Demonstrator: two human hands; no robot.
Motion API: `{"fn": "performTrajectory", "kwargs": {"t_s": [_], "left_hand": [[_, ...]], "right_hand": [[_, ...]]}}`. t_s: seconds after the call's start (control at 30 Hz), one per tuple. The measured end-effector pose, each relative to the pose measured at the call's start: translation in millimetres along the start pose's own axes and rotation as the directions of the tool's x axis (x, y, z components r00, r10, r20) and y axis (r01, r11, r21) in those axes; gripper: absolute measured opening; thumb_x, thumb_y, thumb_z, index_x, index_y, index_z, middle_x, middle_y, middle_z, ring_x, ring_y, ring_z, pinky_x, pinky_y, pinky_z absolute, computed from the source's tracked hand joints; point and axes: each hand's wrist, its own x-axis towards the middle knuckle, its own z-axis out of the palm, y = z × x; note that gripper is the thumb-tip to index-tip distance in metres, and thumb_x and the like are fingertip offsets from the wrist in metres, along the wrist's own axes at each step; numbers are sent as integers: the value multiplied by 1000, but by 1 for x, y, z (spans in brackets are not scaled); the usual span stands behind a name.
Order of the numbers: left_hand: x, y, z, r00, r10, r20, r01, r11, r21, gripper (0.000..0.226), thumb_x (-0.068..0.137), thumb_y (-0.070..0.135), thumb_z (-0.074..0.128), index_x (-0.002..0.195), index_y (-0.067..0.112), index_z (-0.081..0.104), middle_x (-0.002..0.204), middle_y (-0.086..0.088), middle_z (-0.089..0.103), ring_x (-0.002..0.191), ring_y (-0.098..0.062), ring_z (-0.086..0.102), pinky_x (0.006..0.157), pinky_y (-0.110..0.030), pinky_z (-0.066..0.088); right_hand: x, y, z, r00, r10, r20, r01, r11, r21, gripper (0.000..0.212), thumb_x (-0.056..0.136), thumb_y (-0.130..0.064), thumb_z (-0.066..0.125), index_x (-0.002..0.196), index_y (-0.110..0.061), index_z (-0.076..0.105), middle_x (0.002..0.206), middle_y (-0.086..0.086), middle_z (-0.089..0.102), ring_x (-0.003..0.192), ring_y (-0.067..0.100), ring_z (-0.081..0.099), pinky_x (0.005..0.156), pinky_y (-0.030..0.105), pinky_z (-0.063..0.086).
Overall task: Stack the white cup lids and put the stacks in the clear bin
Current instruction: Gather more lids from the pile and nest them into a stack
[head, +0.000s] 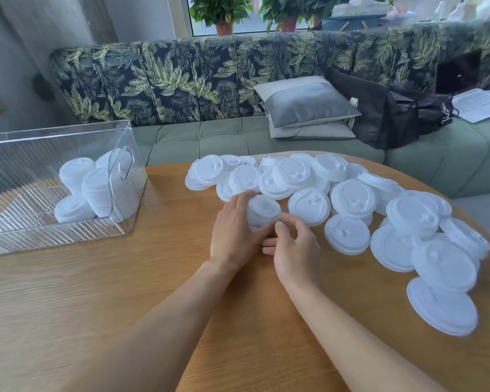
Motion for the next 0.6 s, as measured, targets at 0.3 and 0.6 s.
{"fn": "performTrajectory", "kwargs": {"t_s": [0.3,0.6], "left_hand": [[-39,-11,-33,991,-1,-131,-20,987,-160,73,81,52,82,140,25,48,136,14,54,124,-2,55,94,-5,38],[-77,-12,-50,992,12,-123,-40,972,-230,79,79,66,78,142,28,46,133,17,46,120,-6,56,91,-11,48]], "right_hand": [[-12,-1,8,997,-35,62,39,997,-64,23,100,-34,61,120,-24,66,101,-4,75,87,14,74,89,42,60],[-16,-16,3,957,159,243,-230,927,298,25,88,-11,79,113,-13,74,93,5,78,70,14,71,76,28,60]]}}
